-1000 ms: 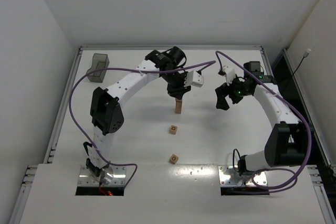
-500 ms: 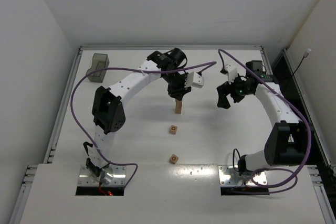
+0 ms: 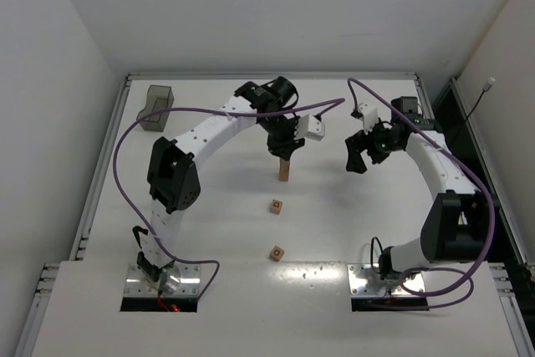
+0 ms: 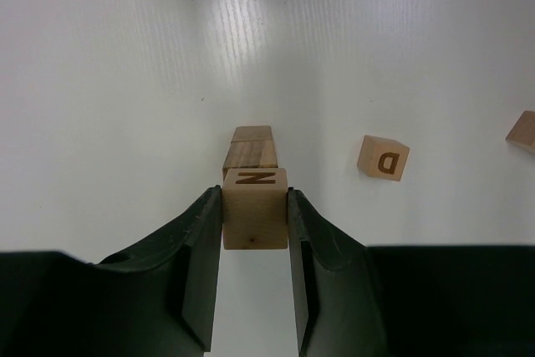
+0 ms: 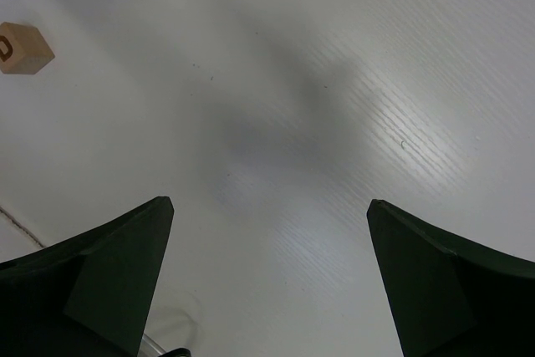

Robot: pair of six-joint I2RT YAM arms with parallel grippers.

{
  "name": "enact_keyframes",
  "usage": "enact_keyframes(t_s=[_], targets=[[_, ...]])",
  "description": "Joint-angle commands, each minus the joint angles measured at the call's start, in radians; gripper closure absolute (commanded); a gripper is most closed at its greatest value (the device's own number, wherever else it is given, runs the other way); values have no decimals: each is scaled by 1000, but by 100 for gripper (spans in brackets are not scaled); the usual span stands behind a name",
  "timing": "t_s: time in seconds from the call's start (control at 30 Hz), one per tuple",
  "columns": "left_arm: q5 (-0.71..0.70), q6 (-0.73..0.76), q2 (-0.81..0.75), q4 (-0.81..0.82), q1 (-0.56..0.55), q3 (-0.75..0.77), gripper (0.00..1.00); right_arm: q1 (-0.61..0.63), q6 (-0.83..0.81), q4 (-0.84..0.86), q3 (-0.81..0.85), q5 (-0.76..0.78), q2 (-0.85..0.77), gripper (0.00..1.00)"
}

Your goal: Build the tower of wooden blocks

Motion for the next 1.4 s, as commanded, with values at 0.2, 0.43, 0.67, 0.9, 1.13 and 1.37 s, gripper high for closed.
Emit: enact_keyframes(t_s=[0.2,0.43,0.67,0.9,1.13,1.37], targets=[[22,-5,-4,33,17,29,72,-6,12,9,53,-38,11,0],[22,-14,-4,42,17,19,66,-6,12,9,53,-38,11,0],[22,-14,-4,42,17,10,62,-6,3,9,53,-48,11,0],[32,-36,-51,102,17,-42,27,-6,3,9,53,-48,11,0],[62,-138,-201,237,39,-158,0,-6,12,9,53,-29,11,0],[26,-475,-436,374,74,-313,0,-6,12,18,53,-29,-19,0]])
